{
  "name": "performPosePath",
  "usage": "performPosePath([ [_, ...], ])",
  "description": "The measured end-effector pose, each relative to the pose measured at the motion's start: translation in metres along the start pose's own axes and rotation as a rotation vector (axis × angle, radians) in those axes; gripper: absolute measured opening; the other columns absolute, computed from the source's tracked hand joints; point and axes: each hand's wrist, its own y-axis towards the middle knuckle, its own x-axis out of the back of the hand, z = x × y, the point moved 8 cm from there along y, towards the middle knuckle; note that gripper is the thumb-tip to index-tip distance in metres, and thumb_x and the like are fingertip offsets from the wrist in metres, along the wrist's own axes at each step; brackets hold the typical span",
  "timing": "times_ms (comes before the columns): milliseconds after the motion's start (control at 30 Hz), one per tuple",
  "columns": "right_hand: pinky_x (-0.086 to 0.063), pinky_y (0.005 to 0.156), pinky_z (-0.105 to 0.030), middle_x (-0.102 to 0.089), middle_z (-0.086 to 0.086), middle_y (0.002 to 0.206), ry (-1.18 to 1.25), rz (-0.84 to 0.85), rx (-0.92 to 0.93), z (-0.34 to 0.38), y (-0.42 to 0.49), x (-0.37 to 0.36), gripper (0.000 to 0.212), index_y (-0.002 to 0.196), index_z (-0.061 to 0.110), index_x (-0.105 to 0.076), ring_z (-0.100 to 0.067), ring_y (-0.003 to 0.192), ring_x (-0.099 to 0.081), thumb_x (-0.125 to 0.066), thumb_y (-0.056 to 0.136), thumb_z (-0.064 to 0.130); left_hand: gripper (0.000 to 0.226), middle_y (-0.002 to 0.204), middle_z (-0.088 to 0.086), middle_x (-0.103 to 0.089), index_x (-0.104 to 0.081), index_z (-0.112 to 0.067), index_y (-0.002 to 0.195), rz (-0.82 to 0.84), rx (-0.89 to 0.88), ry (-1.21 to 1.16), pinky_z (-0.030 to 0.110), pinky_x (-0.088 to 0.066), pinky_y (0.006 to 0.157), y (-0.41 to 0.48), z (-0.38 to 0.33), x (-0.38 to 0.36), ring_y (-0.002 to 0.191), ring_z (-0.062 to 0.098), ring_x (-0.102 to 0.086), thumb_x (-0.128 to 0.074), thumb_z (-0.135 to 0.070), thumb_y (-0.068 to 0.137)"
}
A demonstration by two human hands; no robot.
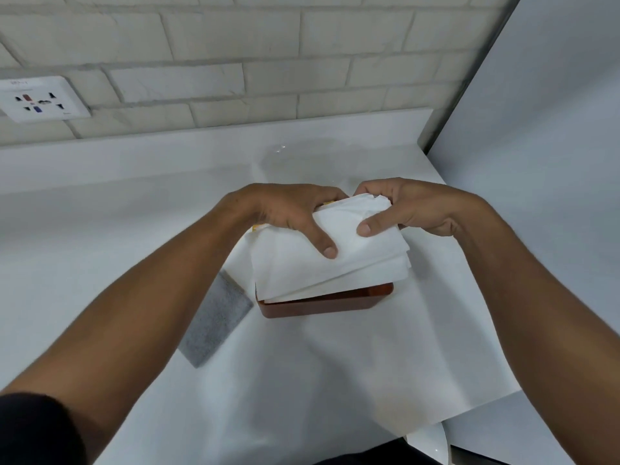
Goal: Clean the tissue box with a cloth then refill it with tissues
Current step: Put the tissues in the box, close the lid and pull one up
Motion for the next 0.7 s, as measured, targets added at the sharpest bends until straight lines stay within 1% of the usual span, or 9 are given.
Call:
performPosePath([
  [133, -0.056, 0.072, -0.030, -0.075, 0.000, 0.101, 0.052, -0.010, -0.074, -0.017, -0.004, 0.012, 0.034, 0.109, 0.018, -0.066, -0.019, 0.094, -0.072, -0.080, 0.078, 0.019, 0.048, 0.111, -0.006, -0.079, -0.069, -0.027, 0.121, 0.065, 0.076, -0.050, 0.041, -0.063, 0.089, 0.001, 0.013, 0.004, 0.101, 0.019, -0.077, -0.090, -0.023, 0.078],
  [233, -0.056, 0.073, -0.031, -0.075, -0.004, 0.103, 0.027, -0.003, -0.142, -0.031, -0.001, 0.012, 0.030, 0.108, 0.018, -0.067, -0.022, 0.094, -0.073, -0.080, 0.081, 0.018, 0.042, 0.107, -0.004, -0.080, -0.073, -0.025, 0.115, 0.099, 0.172, 0.051, 0.047, -0.061, 0.095, 0.003, 0.025, 0.006, 0.097, 0.021, -0.078, -0.091, -0.025, 0.077],
  [333, -0.057, 0.067, -0.028, -0.074, -0.005, 0.102, -0.025, 0.004, -0.213, -0.041, 0.005, 0.002, 0.030, 0.108, 0.018, -0.065, -0.018, 0.086, -0.074, -0.080, 0.082, 0.017, 0.043, 0.106, -0.003, -0.080, -0.076, -0.027, 0.112, 0.171, 0.276, 0.180, 0.049, -0.062, 0.093, 0.008, 0.036, -0.001, 0.097, 0.024, -0.078, -0.093, -0.030, 0.073],
  [400, -0.059, 0.067, -0.027, -0.071, -0.004, 0.104, -0.140, -0.018, -0.243, -0.044, 0.014, -0.004, 0.035, 0.111, 0.018, -0.064, -0.016, 0.086, -0.072, -0.081, 0.081, 0.018, 0.049, 0.113, -0.002, -0.078, -0.074, -0.030, 0.116, 0.204, 0.339, 0.350, 0.044, -0.063, 0.085, 0.013, 0.042, -0.007, 0.099, 0.025, -0.076, -0.093, -0.037, 0.072],
  [433, -0.061, 0.070, -0.029, -0.069, -0.003, 0.104, -0.210, -0.028, -0.254, -0.045, 0.018, -0.006, 0.036, 0.111, 0.018, -0.063, -0.016, 0.087, -0.071, -0.082, 0.080, 0.020, 0.052, 0.117, -0.001, -0.076, -0.072, -0.030, 0.122, 0.205, 0.363, 0.441, 0.038, -0.063, 0.076, 0.015, 0.044, -0.010, 0.100, 0.024, -0.075, -0.091, -0.038, 0.074],
  [500, -0.061, 0.080, -0.035, -0.066, -0.002, 0.106, -0.353, -0.038, -0.272, -0.045, 0.025, -0.010, 0.041, 0.112, 0.019, -0.062, -0.020, 0.092, -0.070, -0.083, 0.078, 0.028, 0.056, 0.122, 0.001, -0.072, -0.067, -0.026, 0.131, 0.173, 0.392, 0.579, 0.028, -0.053, 0.060, 0.023, 0.045, -0.015, 0.102, 0.023, -0.071, -0.087, -0.039, 0.080],
  [533, -0.060, 0.081, -0.034, -0.064, 0.000, 0.106, -0.432, -0.039, -0.279, -0.044, 0.026, -0.011, 0.044, 0.112, 0.019, -0.060, -0.021, 0.092, -0.069, -0.082, 0.077, 0.033, 0.058, 0.123, 0.001, -0.070, -0.066, -0.025, 0.133, 0.159, 0.405, 0.622, 0.026, -0.049, 0.060, 0.026, 0.045, -0.017, 0.102, 0.023, -0.069, -0.086, -0.040, 0.081],
  [633, -0.051, 0.076, -0.034, -0.062, 0.008, 0.103, -0.750, -0.062, -0.266, -0.030, 0.028, -0.015, 0.050, 0.118, 0.029, -0.054, -0.021, 0.091, -0.065, -0.077, 0.078, 0.048, 0.064, 0.130, 0.001, -0.066, -0.060, -0.025, 0.141, 0.147, 0.440, 0.699, 0.031, -0.049, 0.084, 0.030, 0.048, -0.022, 0.115, 0.025, -0.064, -0.082, -0.045, 0.085],
  [700, -0.042, 0.076, -0.034, -0.060, 0.011, 0.106, -0.927, -0.104, -0.243, -0.022, 0.029, -0.019, 0.058, 0.128, 0.032, -0.052, -0.020, 0.097, -0.058, -0.074, 0.079, 0.053, 0.064, 0.134, 0.001, -0.064, -0.056, -0.026, 0.145, 0.177, 0.459, 0.715, 0.033, -0.047, 0.093, 0.031, 0.052, -0.024, 0.120, 0.025, -0.062, -0.078, -0.046, 0.089],
])
